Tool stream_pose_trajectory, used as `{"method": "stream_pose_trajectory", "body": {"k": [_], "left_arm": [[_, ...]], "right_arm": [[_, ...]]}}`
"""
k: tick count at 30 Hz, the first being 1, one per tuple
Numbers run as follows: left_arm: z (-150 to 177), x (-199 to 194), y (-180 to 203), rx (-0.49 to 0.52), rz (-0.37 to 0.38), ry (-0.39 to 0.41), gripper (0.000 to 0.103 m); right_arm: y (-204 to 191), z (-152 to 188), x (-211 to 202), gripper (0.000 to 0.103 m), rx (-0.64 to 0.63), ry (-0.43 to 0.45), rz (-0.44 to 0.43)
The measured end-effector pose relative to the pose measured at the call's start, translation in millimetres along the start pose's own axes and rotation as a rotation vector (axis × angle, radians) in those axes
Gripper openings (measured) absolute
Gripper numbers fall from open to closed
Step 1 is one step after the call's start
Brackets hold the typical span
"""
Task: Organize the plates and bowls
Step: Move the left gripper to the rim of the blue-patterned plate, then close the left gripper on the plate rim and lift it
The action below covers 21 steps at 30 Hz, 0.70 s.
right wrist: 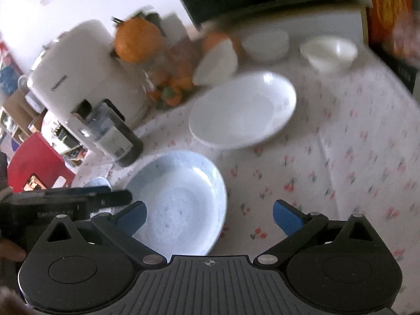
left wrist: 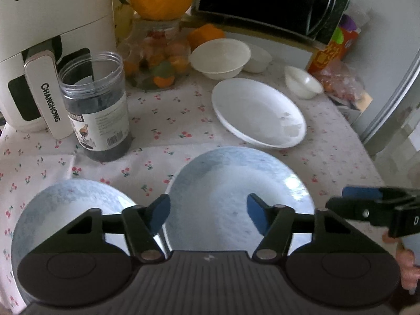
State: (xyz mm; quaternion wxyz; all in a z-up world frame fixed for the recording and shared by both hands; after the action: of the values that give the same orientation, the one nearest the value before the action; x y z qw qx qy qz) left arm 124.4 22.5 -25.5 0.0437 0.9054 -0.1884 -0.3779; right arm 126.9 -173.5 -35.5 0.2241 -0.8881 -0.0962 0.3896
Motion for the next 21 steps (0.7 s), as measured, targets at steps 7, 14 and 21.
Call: {"method": "stream_pose_trajectory", "body": {"k": [7,14,21], "left_arm": [[-4.2,15.9,-19.1,0.022,-0.060,-0.025,0.047],[-4.1,26.1,-29.6,0.005,-0.088,-0.079,0.025],[-1.9,27.8,-33.0,0.019,-0.116,-0.091,0.015]], "right_arm": [[6.6,9.8,22.9,0.085,0.107,-0.083,-0.009],[5.2,14.1,30.1,0.035,0.133,-0.120,-0.025],[13.2,13.9,30.9,0.015,0.153,-0.136,-0.010]]}}
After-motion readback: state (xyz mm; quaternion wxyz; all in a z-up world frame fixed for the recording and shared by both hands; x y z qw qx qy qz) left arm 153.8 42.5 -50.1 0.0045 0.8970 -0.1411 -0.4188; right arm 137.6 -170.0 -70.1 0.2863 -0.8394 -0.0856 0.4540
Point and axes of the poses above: each gripper's, at about its wrist camera, not at the fingertips, and x roughly the way its jaws point, y to its right, z to its underside, the point moved 3 cm from there along x, roughly the way its jaws point, and after that the axes turned 8 degrees about y, right-handed, at the moved point
